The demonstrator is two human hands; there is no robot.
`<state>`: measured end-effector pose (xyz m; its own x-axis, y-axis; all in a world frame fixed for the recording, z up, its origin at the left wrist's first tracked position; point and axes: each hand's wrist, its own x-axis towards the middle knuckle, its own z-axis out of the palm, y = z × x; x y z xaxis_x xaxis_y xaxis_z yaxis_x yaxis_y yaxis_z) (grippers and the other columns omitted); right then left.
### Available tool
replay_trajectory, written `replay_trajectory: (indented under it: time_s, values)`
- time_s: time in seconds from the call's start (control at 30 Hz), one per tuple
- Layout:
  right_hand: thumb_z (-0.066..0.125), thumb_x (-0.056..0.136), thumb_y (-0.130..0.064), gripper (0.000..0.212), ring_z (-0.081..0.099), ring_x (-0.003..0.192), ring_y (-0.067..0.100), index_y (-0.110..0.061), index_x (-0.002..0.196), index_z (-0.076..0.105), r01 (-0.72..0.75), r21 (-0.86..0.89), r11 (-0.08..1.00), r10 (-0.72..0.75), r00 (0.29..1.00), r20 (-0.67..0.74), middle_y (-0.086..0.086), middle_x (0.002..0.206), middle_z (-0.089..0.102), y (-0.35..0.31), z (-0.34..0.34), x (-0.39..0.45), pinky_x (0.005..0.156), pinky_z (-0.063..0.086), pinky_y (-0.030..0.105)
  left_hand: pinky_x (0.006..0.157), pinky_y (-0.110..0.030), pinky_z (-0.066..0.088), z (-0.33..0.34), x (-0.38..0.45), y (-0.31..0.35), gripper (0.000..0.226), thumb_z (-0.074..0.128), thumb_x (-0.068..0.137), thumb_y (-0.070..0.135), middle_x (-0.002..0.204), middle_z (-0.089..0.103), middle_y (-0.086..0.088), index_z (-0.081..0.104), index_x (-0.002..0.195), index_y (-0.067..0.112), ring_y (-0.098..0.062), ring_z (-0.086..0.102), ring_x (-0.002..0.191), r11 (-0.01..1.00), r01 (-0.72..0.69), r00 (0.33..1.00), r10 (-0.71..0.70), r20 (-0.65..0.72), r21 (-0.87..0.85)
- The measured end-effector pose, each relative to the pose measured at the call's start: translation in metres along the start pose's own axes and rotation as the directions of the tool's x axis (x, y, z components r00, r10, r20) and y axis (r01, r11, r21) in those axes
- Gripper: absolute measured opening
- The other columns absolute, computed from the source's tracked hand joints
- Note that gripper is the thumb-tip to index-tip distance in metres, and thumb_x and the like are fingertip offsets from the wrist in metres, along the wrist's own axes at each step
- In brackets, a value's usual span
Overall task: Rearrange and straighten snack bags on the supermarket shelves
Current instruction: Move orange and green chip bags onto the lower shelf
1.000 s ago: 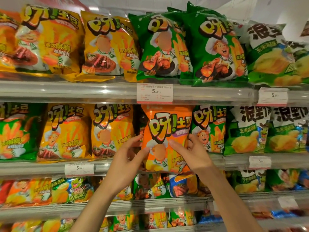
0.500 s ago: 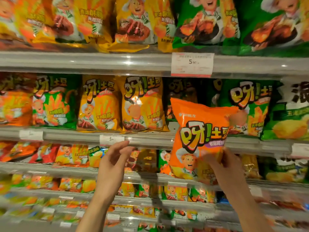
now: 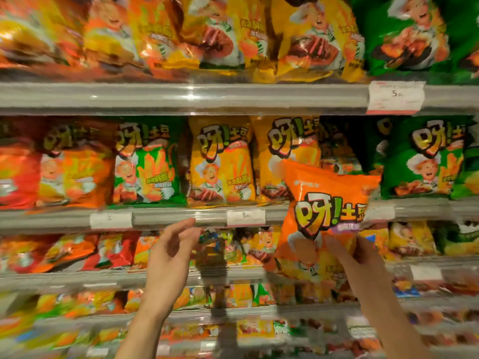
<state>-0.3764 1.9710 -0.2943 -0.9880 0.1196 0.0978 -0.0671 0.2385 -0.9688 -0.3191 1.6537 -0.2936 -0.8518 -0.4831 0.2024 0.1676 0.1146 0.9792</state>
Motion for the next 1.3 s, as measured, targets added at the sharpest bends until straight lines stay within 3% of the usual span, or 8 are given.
replay_trajectory:
  time_s: [0.07,0.17,0.3,0.47,0.63,0.8,1.03,1.3]
  values:
    - [0.068,0.072,-0.074,0.076,0.057,0.082,0.042,-0.002,0.095,0.062,-0.009,0.006,1.0,0.009,1.0,-0.029,0.028,0.091,0.06,-0.008,0.027,-0.016,0.065,0.037,0.042,0.066,-0.013,0.052,-0.032,0.011,-0.001,0.015,0.067,0.096,0.025,0.092,0.077,0.009,0.072,0.111,0.028,-0.01,0.072,0.081,1.0,-0.008,1.0,0.008,0.002,0.004]
    - [0.066,0.07,-0.071,0.042,0.057,0.056,0.016,-0.029,0.067,0.067,-0.023,-0.008,1.0,0.022,0.999,-0.034,0.003,0.062,0.063,-0.026,0.065,-0.037,0.058,0.037,0.037,0.072,-0.012,0.051,-0.072,0.02,-0.001,0.014,0.066,0.098,0.023,0.095,0.077,0.01,0.071,0.11,0.027,-0.006,0.071,0.085,0.999,-0.026,0.999,0.024,0.033,0.041]
    - [0.067,0.068,-0.068,0.066,0.063,0.07,0.022,-0.005,0.087,0.067,0.018,-0.032,0.999,-0.018,1.0,-0.017,0.014,0.081,0.068,-0.036,0.1,-0.051,0.06,0.048,0.028,0.071,-0.007,0.049,-0.11,0.027,-0.003,0.013,0.066,0.097,0.021,0.097,0.078,0.011,0.072,0.108,0.026,-0.002,0.071,0.085,0.999,-0.027,0.999,0.026,0.032,0.036]
    - [0.071,0.072,-0.065,0.035,0.068,0.085,0.033,-0.032,0.084,0.07,0.05,-0.011,0.999,-0.049,0.998,0.026,0.0,0.078,0.07,-0.052,0.131,-0.05,0.082,0.057,0.058,0.075,-0.014,0.051,-0.138,0.035,-0.004,0.016,0.067,0.097,0.026,0.099,0.077,0.009,0.07,0.112,0.027,-0.003,0.071,0.091,0.999,-0.008,1.0,0.007,0.016,0.049]
    - [0.069,0.065,-0.08,0.077,0.059,0.072,0.039,-0.006,0.083,0.059,0.088,-0.005,0.996,-0.088,0.995,0.042,0.022,0.076,0.056,-0.064,0.154,-0.042,0.065,0.052,0.05,0.073,-0.014,0.047,-0.153,0.049,0.011,0.016,0.065,0.098,0.03,0.098,0.071,0.027,0.065,0.113,0.036,0.004,0.066,0.093,0.95,-0.112,0.994,0.103,0.049,0.29]
    - [0.07,0.068,-0.079,0.077,0.039,0.047,0.008,-0.008,0.072,0.043,0.053,0.009,0.999,-0.053,0.997,0.053,-0.009,0.051,0.036,-0.069,0.174,-0.036,0.057,0.034,0.035,0.067,-0.006,0.046,-0.167,0.069,0.027,0.021,0.063,0.099,0.035,0.094,0.071,0.027,0.062,0.12,0.033,0.007,0.065,0.089,0.864,-0.187,0.982,0.17,0.078,0.467]
    - [0.076,0.067,-0.074,0.061,0.061,0.07,0.014,-0.02,0.094,0.068,0.075,0.069,0.995,-0.084,0.987,0.14,0.011,0.08,0.067,-0.08,0.19,-0.04,0.067,0.045,0.036,0.082,-0.041,0.055,-0.174,0.117,0.04,0.044,0.059,0.1,0.04,0.122,0.06,0.004,0.054,0.14,0.022,-0.016,0.063,0.103,0.51,-0.456,0.884,0.356,0.304,0.729]
    - [0.081,0.069,-0.056,0.053,0.072,0.088,0.002,-0.026,0.111,0.07,0.103,0.191,0.976,-0.113,0.993,0.042,-0.011,0.099,0.078,-0.104,0.219,-0.054,0.073,0.053,0.025,0.049,-0.031,0.041,-0.159,0.171,0.052,0.078,0.036,0.1,0.065,0.122,0.065,-0.006,0.023,0.159,0.016,-0.026,0.069,0.093,0.133,-0.54,0.797,0.397,0.454,0.831]
